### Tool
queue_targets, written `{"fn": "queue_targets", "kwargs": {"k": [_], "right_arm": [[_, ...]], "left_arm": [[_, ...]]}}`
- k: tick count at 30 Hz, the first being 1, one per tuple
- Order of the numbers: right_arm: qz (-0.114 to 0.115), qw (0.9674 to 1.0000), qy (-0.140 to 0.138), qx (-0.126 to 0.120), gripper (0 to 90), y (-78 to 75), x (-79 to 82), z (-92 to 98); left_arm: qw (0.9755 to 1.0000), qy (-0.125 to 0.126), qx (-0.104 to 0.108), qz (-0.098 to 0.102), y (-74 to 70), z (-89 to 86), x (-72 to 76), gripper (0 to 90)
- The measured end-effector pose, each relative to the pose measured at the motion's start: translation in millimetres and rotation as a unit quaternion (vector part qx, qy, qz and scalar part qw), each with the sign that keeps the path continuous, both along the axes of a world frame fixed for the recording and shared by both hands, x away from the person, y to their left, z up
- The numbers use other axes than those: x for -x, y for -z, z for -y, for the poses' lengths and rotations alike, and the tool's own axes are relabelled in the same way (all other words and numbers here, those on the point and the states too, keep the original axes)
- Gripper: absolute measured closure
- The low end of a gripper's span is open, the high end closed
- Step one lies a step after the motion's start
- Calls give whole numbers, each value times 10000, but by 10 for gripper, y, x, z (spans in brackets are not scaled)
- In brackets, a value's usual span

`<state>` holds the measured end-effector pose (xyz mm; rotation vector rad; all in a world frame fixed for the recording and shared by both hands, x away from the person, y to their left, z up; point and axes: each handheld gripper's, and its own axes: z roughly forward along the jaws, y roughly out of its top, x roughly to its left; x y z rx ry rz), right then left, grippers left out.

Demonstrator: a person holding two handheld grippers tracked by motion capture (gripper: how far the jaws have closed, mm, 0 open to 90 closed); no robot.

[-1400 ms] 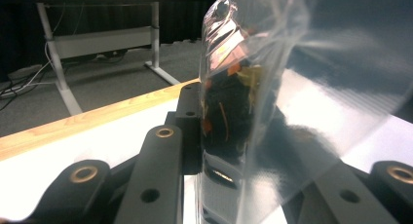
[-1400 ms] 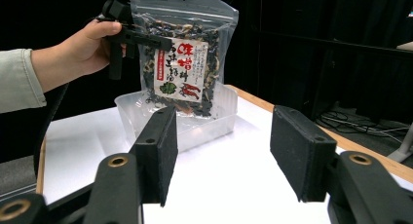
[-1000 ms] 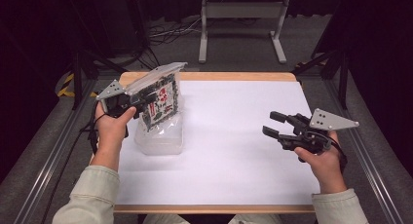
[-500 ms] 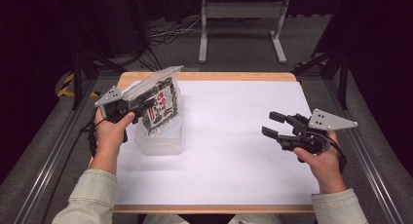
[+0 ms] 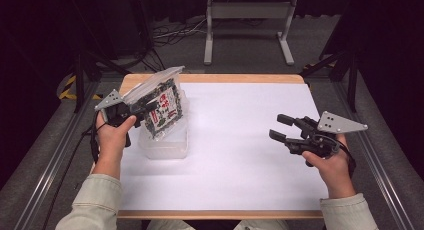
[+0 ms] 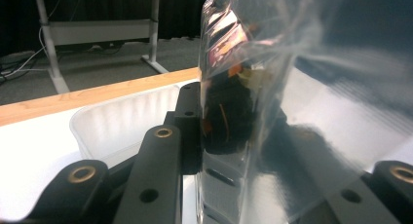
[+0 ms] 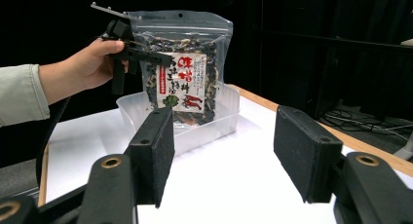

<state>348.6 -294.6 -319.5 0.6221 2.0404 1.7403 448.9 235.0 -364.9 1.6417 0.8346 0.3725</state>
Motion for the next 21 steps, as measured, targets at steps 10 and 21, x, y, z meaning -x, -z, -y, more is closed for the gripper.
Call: {"fn": "queue_targets", "kwargs": {"k": [10, 21], "right_arm": [[-22, 10000, 14, -10, 403, 13, -17, 18], [2, 10000, 16, -50, 381, 7, -82, 21]], "left_arm": [[9987, -484, 135, -95, -62, -55, 65, 197], [9977, -338, -302, 506, -398, -3, 512, 94]]}}
